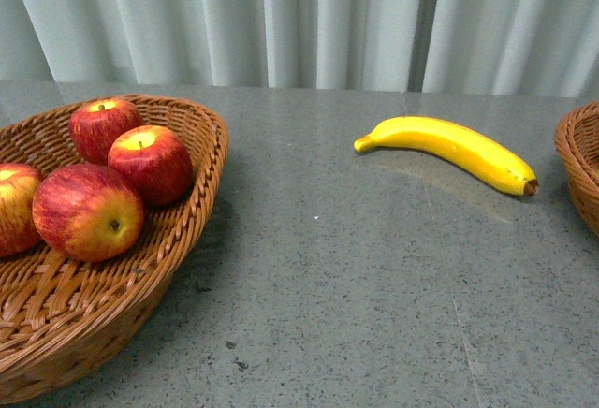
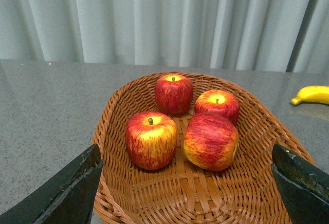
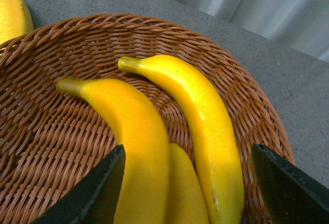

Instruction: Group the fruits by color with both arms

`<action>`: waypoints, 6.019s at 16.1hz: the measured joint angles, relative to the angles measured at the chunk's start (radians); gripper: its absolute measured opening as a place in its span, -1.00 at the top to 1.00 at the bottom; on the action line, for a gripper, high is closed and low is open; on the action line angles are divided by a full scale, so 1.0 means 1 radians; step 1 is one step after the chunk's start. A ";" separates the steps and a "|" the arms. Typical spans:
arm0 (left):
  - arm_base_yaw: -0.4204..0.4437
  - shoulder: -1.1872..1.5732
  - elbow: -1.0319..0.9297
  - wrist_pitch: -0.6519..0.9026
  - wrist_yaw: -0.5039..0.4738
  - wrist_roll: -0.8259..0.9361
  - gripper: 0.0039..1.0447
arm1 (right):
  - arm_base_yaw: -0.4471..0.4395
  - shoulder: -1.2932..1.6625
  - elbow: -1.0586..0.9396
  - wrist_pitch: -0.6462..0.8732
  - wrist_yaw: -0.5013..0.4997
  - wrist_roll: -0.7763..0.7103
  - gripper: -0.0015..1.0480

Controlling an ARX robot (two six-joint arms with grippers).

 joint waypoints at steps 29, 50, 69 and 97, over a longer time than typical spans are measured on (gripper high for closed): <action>0.000 0.000 0.000 0.000 0.000 0.000 -0.88 | 0.602 0.730 1.009 -0.500 0.158 0.115 -0.87; 0.000 0.000 0.000 0.000 0.000 0.000 -0.88 | 0.603 0.678 0.933 -0.399 0.099 0.095 0.28; 0.000 0.000 0.000 0.000 0.000 0.000 -0.88 | 0.001 0.174 0.251 -0.122 -0.119 -0.076 0.18; 0.000 0.000 0.000 0.000 0.000 0.000 -0.88 | 0.401 -1.239 -0.632 -0.171 0.435 0.491 0.96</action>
